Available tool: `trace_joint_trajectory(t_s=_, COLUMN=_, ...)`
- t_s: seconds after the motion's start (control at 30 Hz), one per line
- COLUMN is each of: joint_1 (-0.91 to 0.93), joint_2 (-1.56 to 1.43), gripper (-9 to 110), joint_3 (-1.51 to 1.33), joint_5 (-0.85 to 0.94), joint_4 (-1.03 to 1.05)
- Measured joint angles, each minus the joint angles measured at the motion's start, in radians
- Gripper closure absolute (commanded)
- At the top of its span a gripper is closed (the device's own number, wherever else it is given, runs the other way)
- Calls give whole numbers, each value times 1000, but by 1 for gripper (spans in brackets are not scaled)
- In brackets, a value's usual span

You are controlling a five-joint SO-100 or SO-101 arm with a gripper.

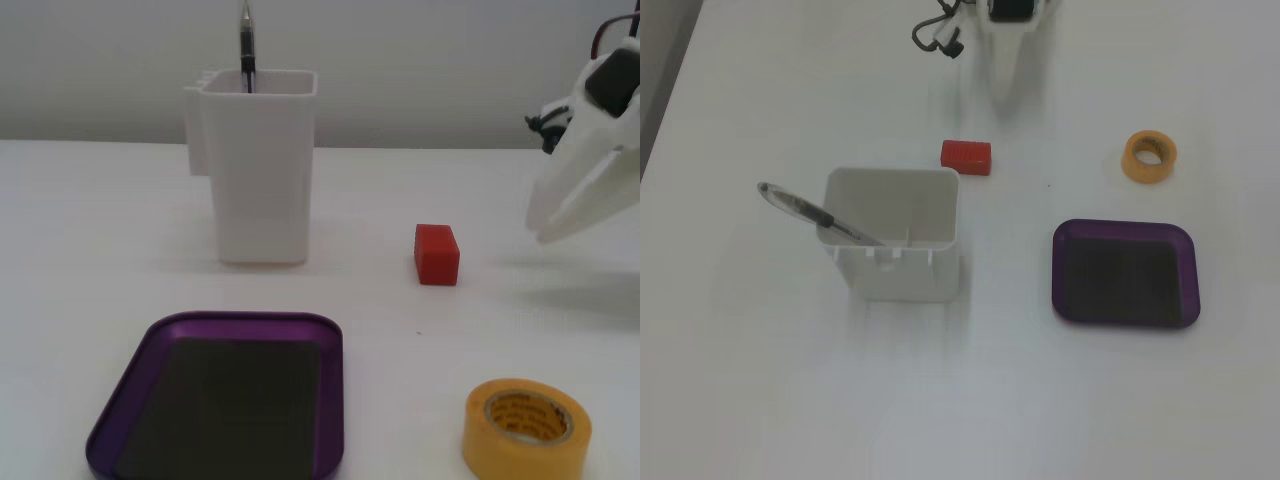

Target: Pick up the red cube and place it in the box.

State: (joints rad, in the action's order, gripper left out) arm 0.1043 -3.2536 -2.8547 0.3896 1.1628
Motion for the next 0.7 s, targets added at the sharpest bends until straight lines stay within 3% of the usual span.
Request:
trace_joint_trajectory(t_s=0.17, joint_1=5, joint_2=204, gripper=92, joint_3=160, joint_5=0, joint_4=0)
trace_joint_trajectory(t_s=0.5, joint_1=-3, joint_2=1085, gripper=81, joint_3=701, joint_5=2, joint_4=100)
trace_joint_trajectory(t_s=0.7, joint_1=3, joint_2=1448, gripper=80, joint_3=983, joint_5=-52, joint_4=109)
